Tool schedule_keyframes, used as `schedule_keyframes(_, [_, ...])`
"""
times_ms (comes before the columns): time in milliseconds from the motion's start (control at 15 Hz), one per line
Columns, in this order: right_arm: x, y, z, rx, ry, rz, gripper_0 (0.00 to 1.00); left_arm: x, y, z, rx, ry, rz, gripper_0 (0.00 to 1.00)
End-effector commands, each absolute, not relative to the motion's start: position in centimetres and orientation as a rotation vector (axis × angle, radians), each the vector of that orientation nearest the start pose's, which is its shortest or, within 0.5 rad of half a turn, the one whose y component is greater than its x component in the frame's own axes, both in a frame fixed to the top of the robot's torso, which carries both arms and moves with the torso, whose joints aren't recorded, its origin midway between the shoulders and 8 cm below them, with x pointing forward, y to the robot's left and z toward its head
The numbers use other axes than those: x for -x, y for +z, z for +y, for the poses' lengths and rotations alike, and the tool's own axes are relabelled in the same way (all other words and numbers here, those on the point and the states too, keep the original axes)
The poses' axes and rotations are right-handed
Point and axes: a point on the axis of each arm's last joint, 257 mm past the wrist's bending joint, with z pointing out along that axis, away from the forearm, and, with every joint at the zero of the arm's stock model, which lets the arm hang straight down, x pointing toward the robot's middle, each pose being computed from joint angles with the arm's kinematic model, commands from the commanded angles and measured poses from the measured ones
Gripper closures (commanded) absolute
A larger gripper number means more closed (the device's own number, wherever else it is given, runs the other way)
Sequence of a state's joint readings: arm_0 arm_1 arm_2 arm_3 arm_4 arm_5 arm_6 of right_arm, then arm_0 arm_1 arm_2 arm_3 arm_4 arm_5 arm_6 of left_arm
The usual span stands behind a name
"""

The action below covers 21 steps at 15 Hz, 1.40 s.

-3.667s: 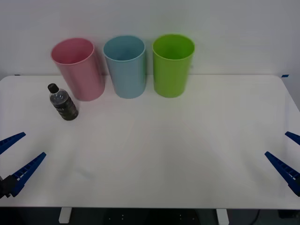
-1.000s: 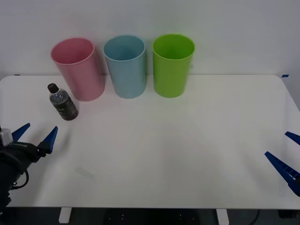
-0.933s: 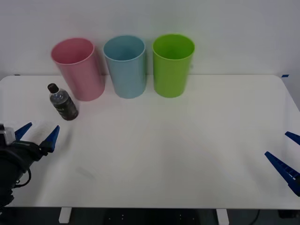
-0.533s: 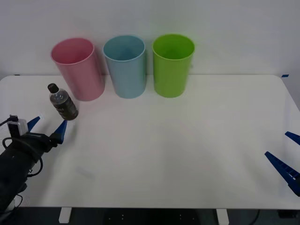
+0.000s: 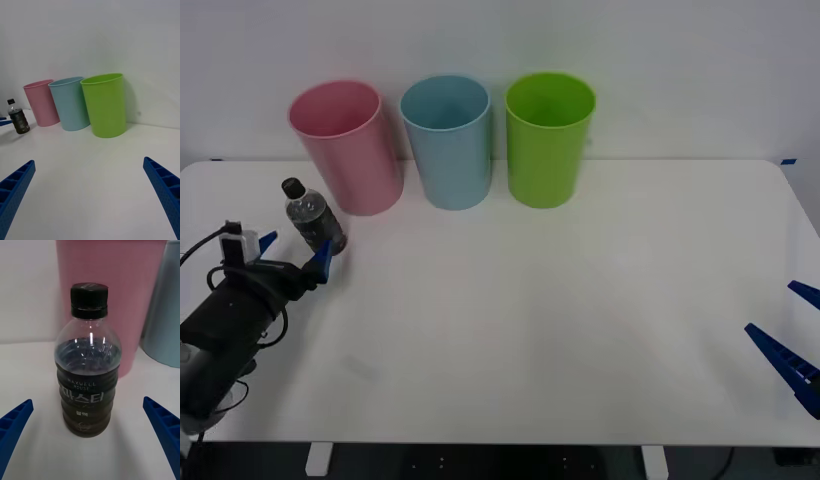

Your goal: Grasp the object on the table and drop it into the matching bin: aluminum can to the light blue bin, PET bottle to the pink bin.

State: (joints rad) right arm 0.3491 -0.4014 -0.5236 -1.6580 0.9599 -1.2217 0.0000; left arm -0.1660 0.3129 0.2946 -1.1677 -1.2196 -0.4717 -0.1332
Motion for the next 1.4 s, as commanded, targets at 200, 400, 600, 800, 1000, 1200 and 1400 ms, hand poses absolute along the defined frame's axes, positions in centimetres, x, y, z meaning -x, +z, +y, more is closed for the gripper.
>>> schedule_keyframes(200, [-34.2, -16.9, -33.0, 0.465, 0.567, 1.441, 0.00, -58.2, -26.0, 36.3, -0.100, -0.094, 1.670, 0.00])
schedule_keyframes(400, [-34.2, -16.9, -33.0, 0.465, 0.567, 1.441, 0.00, -59.5, -25.9, 36.3, -0.100, -0.077, 1.680, 0.00])
schedule_keyframes(600, [-34.2, -16.9, -33.0, 0.465, 0.567, 1.441, 0.00, -60.4, -25.9, 36.2, -0.105, -0.067, 1.689, 0.00])
schedule_keyframes(800, [-34.2, -16.9, -33.0, 0.465, 0.567, 1.441, 0.00, -61.2, -25.6, 36.0, -0.109, -0.051, 1.691, 0.00])
schedule_keyframes(1000, [-34.2, -16.9, -33.0, 0.465, 0.567, 1.441, 0.00, -61.3, -25.8, 35.5, -0.108, -0.046, 1.694, 0.00])
schedule_keyframes(1200, [-34.2, -16.9, -33.0, 0.465, 0.567, 1.441, 0.00, -61.3, -25.9, 35.4, -0.108, -0.047, 1.696, 0.00])
schedule_keyframes(1400, [-34.2, -16.9, -33.0, 0.465, 0.567, 1.441, 0.00, -61.4, -25.9, 35.6, -0.114, -0.034, 1.698, 0.97])
